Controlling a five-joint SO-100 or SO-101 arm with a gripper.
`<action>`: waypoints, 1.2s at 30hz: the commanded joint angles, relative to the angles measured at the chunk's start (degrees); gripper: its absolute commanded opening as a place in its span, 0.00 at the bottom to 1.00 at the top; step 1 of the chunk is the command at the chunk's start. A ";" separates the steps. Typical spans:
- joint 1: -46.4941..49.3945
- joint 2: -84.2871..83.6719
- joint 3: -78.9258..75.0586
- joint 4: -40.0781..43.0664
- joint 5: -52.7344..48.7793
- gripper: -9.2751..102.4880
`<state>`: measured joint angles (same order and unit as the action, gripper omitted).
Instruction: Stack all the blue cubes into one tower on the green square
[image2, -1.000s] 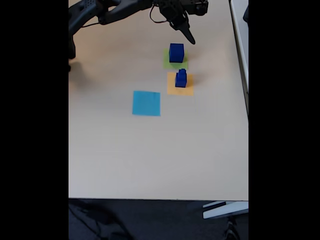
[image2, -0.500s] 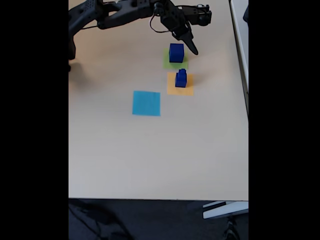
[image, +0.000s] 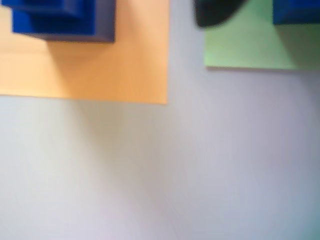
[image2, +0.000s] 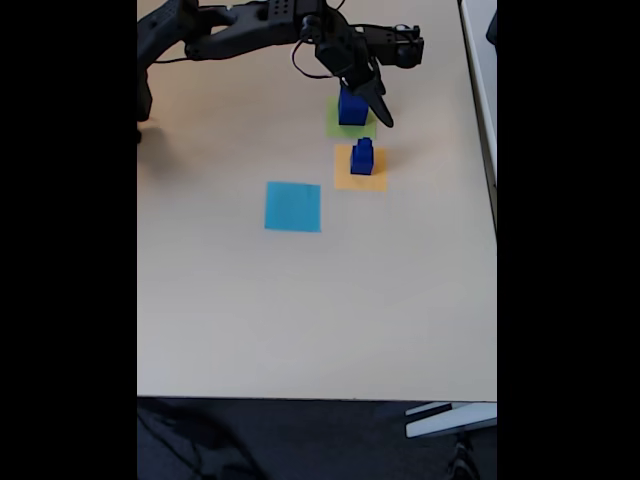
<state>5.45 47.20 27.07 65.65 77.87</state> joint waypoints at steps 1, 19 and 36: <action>1.23 6.77 -0.26 -1.14 -0.79 0.42; 2.64 5.80 2.55 -0.88 -2.11 0.39; 4.13 6.77 5.10 -0.79 -4.13 0.36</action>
<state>8.88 47.29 32.34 65.65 74.27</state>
